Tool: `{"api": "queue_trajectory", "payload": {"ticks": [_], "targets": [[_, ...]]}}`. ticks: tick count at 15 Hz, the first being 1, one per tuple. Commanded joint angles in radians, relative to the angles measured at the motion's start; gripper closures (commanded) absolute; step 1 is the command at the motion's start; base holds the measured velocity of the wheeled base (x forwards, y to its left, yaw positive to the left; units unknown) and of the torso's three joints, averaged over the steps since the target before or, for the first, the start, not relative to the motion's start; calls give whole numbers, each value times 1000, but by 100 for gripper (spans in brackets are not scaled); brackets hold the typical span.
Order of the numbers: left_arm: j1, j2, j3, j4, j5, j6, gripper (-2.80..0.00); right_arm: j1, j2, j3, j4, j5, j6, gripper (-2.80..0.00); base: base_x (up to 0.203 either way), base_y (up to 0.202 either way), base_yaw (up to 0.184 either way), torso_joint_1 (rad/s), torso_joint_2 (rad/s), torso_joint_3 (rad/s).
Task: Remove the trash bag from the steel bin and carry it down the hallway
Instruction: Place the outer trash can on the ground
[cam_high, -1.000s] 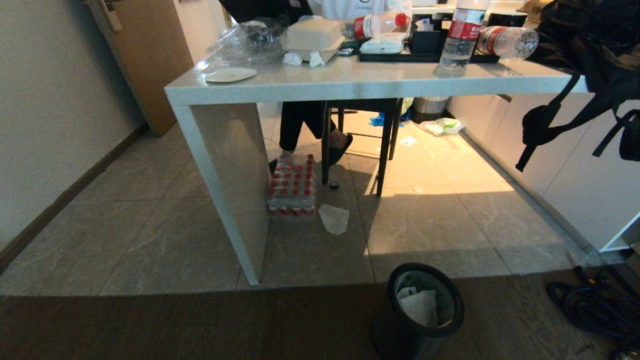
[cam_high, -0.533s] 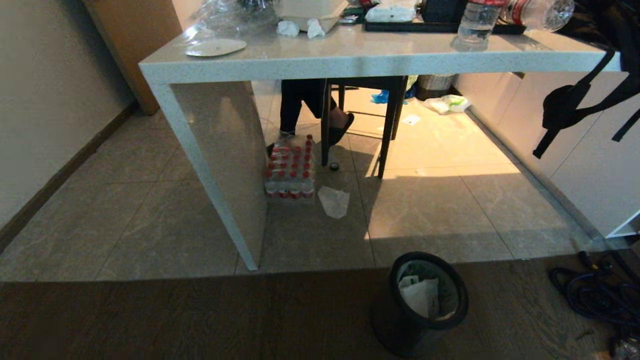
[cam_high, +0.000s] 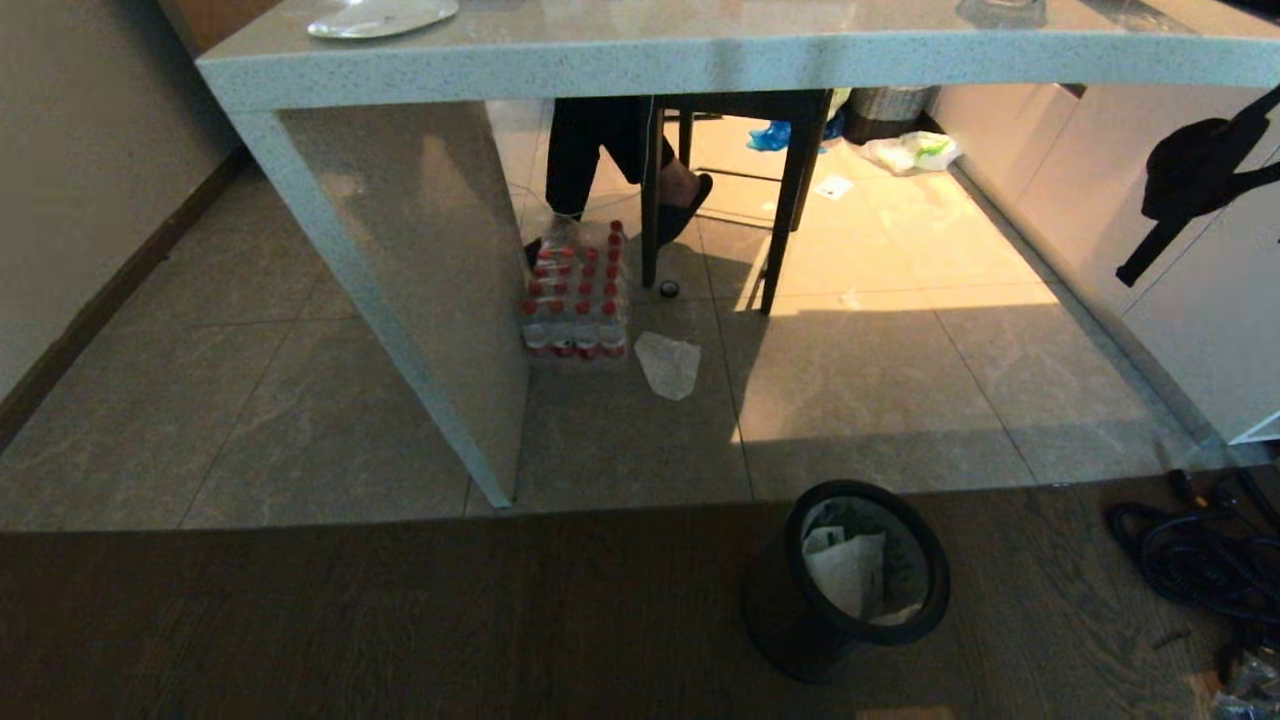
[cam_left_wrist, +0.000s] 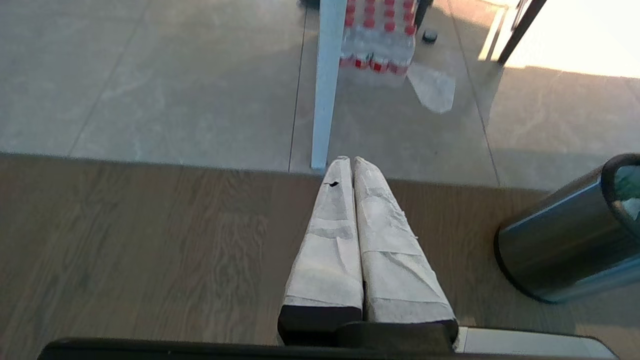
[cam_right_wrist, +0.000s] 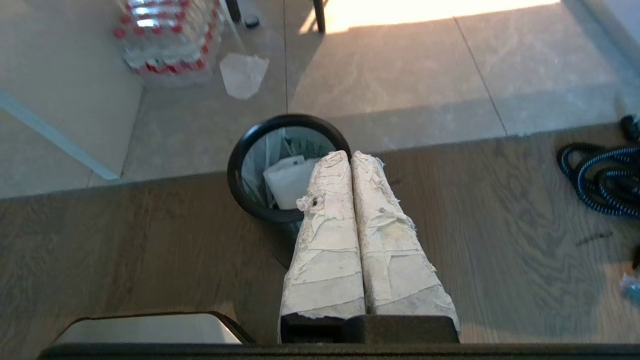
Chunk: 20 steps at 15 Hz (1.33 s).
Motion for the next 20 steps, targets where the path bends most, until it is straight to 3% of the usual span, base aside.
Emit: {"api": "queue_trajectory", "payload": {"ticks": [1, 20], "targets": [[0, 1, 0, 0, 1, 0, 0, 0, -2, 0, -1, 0, 1, 0, 0, 0, 0, 2, 2, -196], [0, 0, 0, -1, 2, -6, 0, 0, -2, 0, -1, 0, 1, 0, 0, 0, 0, 4, 3, -196]]}}
